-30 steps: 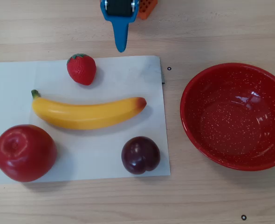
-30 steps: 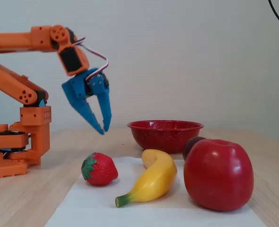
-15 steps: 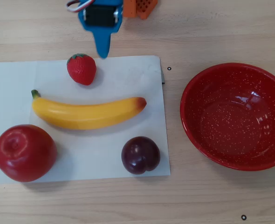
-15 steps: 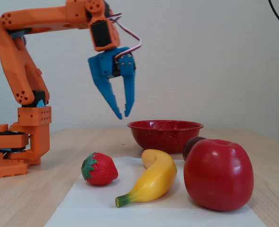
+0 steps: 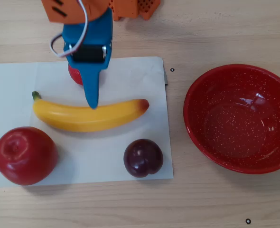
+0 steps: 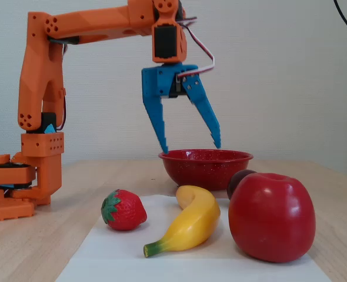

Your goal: Grasp the banana and put it in the red bowl

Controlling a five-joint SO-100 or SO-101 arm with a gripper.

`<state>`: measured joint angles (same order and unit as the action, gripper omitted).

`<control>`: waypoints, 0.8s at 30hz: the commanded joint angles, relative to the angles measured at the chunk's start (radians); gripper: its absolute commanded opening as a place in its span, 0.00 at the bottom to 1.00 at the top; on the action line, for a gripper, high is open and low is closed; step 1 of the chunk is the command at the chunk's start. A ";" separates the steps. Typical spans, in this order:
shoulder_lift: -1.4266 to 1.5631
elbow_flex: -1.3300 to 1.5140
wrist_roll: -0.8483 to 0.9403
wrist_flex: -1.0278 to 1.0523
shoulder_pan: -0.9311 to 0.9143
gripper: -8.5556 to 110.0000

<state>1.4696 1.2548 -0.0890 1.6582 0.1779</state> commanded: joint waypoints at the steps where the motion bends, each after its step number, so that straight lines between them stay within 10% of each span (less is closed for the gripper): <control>1: 0.035 -0.107 -0.035 0.002 0.038 0.47; 24: -0.181 -0.015 -0.132 -0.216 0.057 0.65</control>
<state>1.2272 1.3070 -0.1948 1.4711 0.2086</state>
